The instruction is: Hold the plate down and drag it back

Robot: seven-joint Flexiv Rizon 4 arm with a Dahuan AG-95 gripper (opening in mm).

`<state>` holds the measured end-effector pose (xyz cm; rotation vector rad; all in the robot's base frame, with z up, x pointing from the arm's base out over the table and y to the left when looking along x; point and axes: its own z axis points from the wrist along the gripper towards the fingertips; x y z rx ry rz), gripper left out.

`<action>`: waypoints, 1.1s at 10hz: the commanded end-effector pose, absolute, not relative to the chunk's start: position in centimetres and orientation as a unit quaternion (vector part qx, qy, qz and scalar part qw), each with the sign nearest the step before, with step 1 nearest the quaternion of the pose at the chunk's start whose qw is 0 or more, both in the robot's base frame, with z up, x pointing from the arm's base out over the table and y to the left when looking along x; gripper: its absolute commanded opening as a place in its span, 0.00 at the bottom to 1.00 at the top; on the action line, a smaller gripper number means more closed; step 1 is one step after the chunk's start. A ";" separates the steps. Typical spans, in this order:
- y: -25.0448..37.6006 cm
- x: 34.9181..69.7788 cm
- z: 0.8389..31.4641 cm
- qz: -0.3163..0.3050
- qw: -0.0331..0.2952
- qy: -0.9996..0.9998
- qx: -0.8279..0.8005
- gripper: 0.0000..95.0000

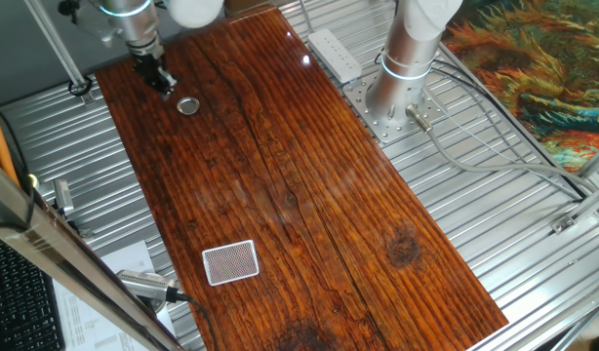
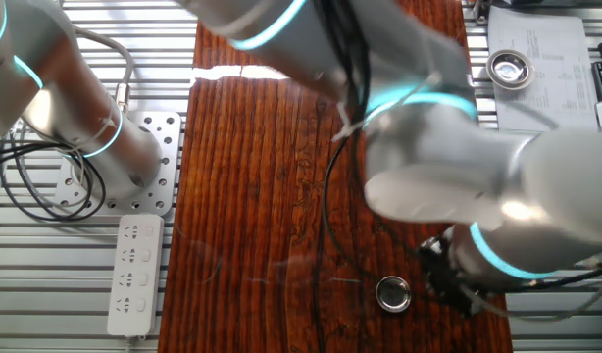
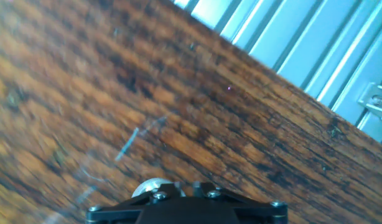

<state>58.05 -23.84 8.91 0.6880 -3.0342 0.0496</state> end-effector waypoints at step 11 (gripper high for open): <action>-14.3 57.3 14.0 0.002 -0.033 -0.990 0.136 0.00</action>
